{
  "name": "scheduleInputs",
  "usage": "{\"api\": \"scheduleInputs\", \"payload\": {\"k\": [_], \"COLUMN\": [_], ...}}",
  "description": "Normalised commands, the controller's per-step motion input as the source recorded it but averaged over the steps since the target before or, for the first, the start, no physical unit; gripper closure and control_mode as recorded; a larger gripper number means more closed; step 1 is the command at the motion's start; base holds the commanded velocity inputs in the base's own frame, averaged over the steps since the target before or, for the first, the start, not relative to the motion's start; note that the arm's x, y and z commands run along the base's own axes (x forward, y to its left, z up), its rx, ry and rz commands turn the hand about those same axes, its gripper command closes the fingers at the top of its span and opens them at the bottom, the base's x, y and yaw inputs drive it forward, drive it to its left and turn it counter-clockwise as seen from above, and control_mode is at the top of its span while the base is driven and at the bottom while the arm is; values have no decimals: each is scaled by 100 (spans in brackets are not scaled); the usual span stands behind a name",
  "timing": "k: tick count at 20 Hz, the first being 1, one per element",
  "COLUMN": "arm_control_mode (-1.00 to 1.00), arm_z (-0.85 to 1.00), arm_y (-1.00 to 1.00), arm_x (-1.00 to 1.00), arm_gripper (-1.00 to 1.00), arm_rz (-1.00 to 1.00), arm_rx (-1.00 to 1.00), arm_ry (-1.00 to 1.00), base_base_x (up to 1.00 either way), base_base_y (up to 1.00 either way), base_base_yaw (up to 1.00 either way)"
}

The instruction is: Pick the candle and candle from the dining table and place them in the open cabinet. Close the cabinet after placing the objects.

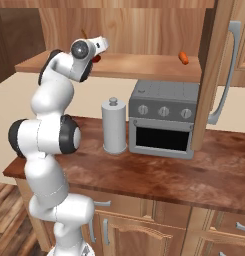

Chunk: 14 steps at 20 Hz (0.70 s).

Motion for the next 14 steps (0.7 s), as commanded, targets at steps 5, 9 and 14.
{"api": "scheduleInputs", "payload": {"k": [5, 9, 14], "arm_control_mode": [-100, -100, -100], "arm_z": [-3, 0, 0], "arm_y": [0, 0, -6], "arm_x": [29, 66, 35], "arm_gripper": [-100, -100, -100], "arm_rz": [0, 0, 0], "arm_rx": [0, 0, 0], "arm_ry": [3, 3, 0], "base_base_x": [0, 0, 0], "base_base_y": [0, 0, 0], "base_base_yaw": [0, 0, 0]}}
